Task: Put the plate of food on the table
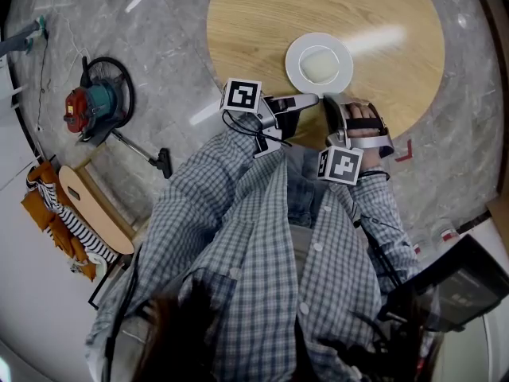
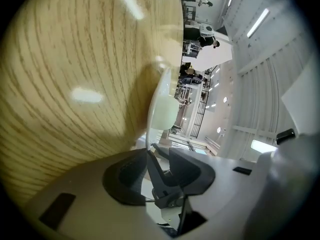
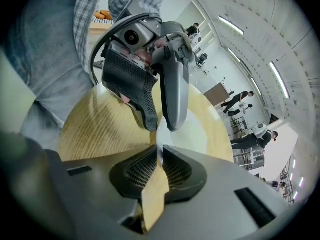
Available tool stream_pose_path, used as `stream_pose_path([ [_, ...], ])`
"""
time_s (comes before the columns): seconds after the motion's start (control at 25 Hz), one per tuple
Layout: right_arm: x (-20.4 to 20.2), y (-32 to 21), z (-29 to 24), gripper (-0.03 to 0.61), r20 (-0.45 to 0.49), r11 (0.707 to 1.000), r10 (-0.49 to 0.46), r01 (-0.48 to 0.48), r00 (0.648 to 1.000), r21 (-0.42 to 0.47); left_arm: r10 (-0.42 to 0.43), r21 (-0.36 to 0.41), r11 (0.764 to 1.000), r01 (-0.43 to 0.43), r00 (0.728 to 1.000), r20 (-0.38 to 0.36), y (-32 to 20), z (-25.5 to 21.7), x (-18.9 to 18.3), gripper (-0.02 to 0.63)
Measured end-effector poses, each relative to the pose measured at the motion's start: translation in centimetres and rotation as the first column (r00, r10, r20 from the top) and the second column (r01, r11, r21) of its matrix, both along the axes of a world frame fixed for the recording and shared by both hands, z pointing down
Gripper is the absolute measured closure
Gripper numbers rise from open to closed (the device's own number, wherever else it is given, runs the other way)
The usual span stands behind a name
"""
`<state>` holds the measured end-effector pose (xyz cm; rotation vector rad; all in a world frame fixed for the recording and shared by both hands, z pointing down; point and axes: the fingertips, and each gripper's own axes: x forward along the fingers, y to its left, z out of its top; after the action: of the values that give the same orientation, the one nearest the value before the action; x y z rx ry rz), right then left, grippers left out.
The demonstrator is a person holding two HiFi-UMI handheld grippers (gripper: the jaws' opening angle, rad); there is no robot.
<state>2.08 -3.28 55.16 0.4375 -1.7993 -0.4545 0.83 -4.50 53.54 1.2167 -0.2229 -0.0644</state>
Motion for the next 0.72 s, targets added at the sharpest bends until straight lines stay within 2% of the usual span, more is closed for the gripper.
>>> stream_pose_path([
  [0.16,-0.1,0.1,0.5,0.535,-0.019,1.0,-0.015,0.015,1.0,-0.006,0.003,0.022,1.0,-0.002,0.998,-0.06,0.8,-1.4,0.2,0.469],
  [0.36,-0.1,0.1,0.5,0.535,-0.001,1.0,0.0,0.0,1.0,-0.016,-0.027,0.032,0.999,0.03,0.996,-0.089,0.7,-2.1,0.1,0.472],
  [0.4,-0.1,0.1,0.4,0.535,0.014,0.999,0.017,-0.017,1.0,-0.027,-0.033,0.037,0.999,0.037,0.996,-0.085,0.6,-2.2,0.0,0.486],
  [0.48,-0.1,0.1,0.3,0.535,0.058,0.996,0.067,-0.063,0.996,-0.062,-0.047,0.054,0.997,0.051,0.997,-0.067,0.4,-2.2,-0.3,0.583],
  [0.52,-0.2,0.1,0.3,0.534,0.08,0.993,0.092,-0.086,0.992,-0.083,-0.057,0.062,0.996,0.06,0.997,-0.059,0.3,-2.2,-0.5,0.606],
  [0.72,0.2,0.0,0.1,0.531,0.155,0.974,0.19,-0.166,0.969,-0.156,-0.09,0.118,0.989,0.092,0.996,-0.022,-0.4,-2.1,-1.0,0.606],
])
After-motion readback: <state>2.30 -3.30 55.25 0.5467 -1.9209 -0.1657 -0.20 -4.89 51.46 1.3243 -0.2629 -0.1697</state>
